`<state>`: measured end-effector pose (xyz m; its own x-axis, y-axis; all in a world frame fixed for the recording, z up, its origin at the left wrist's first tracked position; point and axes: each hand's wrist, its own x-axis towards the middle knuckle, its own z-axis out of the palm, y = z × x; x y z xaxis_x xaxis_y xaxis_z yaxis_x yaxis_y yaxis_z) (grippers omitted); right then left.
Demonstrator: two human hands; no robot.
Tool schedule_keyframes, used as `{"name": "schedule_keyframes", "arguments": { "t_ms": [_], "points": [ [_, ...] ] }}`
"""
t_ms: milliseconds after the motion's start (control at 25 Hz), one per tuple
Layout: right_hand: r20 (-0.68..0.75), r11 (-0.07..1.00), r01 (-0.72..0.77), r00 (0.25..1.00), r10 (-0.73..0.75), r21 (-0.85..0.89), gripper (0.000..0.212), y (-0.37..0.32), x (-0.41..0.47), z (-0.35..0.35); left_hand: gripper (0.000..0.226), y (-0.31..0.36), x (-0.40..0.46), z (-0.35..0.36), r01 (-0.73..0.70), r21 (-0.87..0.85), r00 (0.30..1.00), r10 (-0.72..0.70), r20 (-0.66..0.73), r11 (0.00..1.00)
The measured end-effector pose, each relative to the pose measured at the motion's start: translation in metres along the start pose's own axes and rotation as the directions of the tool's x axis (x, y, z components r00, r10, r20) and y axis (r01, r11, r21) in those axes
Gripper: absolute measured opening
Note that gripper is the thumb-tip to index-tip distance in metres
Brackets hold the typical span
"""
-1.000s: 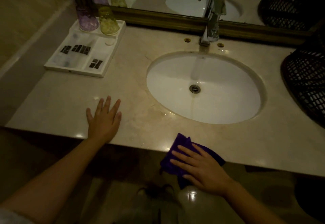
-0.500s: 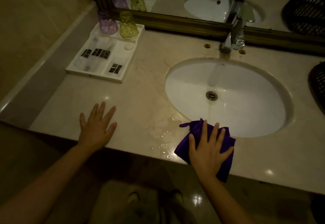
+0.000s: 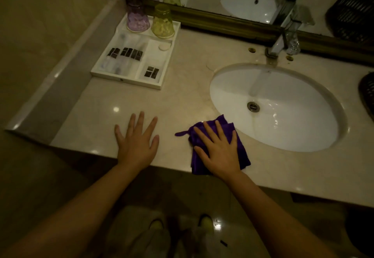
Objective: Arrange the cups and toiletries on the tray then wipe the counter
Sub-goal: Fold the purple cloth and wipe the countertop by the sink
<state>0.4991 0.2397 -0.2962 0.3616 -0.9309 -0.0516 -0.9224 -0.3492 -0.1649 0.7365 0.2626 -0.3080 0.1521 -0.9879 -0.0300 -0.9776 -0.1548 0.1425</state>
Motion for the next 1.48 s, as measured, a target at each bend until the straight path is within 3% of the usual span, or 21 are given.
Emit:
{"name": "schedule_keyframes", "arguments": {
  "t_ms": [320,520,600,640,720,800,880,1080,1200,1320,1400,1480],
  "points": [
    [-0.043,0.982,0.163,0.986,-0.159,0.099,0.046,-0.021,-0.061,0.006,0.058,-0.002,0.0,-0.002,-0.021,-0.009,1.0,0.021,0.016,1.0],
    [-0.053,0.937,0.34,0.94,-0.336,0.083,0.044,0.01,-0.113,0.002,0.057,-0.002,-0.001,-0.003,-0.014,-0.017,1.0,0.015,0.019,1.0],
    [-0.093,0.957,0.199,0.979,-0.183,0.212,0.044,0.024,-0.129,-0.002,0.057,-0.002,0.0,-0.001,-0.008,-0.007,1.0,0.008,0.016,1.0],
    [-0.126,0.949,0.051,0.992,-0.012,0.31,0.044,0.027,-0.13,-0.004,0.058,-0.002,0.0,-0.001,-0.007,-0.001,1.0,0.007,0.016,1.0],
    [-0.16,0.841,-0.257,0.915,0.37,0.475,0.045,0.023,-0.111,-0.006,0.058,-0.003,0.0,0.001,-0.003,0.005,1.0,0.003,0.014,1.0],
    [-0.135,0.759,-0.443,0.816,0.561,0.476,0.047,0.013,-0.08,-0.007,0.059,-0.002,0.001,0.002,-0.005,0.0,1.0,0.005,0.011,1.0],
    [-0.13,0.778,-0.529,0.793,0.596,0.338,0.048,0.005,-0.049,-0.006,0.059,-0.002,0.001,0.002,-0.005,-0.007,1.0,0.005,0.007,1.0],
    [-0.119,0.822,-0.521,0.823,0.556,0.231,0.05,-0.023,0.031,-0.005,0.059,-0.004,0.001,0.006,0.005,0.001,1.0,-0.005,0.009,1.0],
    [-0.11,0.878,-0.431,0.881,0.459,0.209,0.052,-0.044,0.068,-0.008,0.058,-0.003,0.002,0.004,-0.001,-0.013,0.999,0.002,0.041,1.0],
    [0.015,0.936,-0.286,0.957,0.289,0.206,0.054,-0.055,0.067,-0.005,0.058,-0.005,0.005,-0.008,0.027,-0.149,0.997,-0.016,0.072,0.988],
    [0.026,0.945,-0.187,0.982,0.187,0.27,0.054,-0.05,0.058,-0.013,0.06,0.003,0.014,-0.022,-0.095,-0.243,0.995,0.099,0.002,0.965],
    [-0.09,0.985,-0.06,0.993,0.076,0.164,0.057,-0.029,0.049,-0.025,0.058,0.025,0.031,-0.034,-0.328,-0.283,0.942,0.334,-0.03,0.901]
  ]
}}
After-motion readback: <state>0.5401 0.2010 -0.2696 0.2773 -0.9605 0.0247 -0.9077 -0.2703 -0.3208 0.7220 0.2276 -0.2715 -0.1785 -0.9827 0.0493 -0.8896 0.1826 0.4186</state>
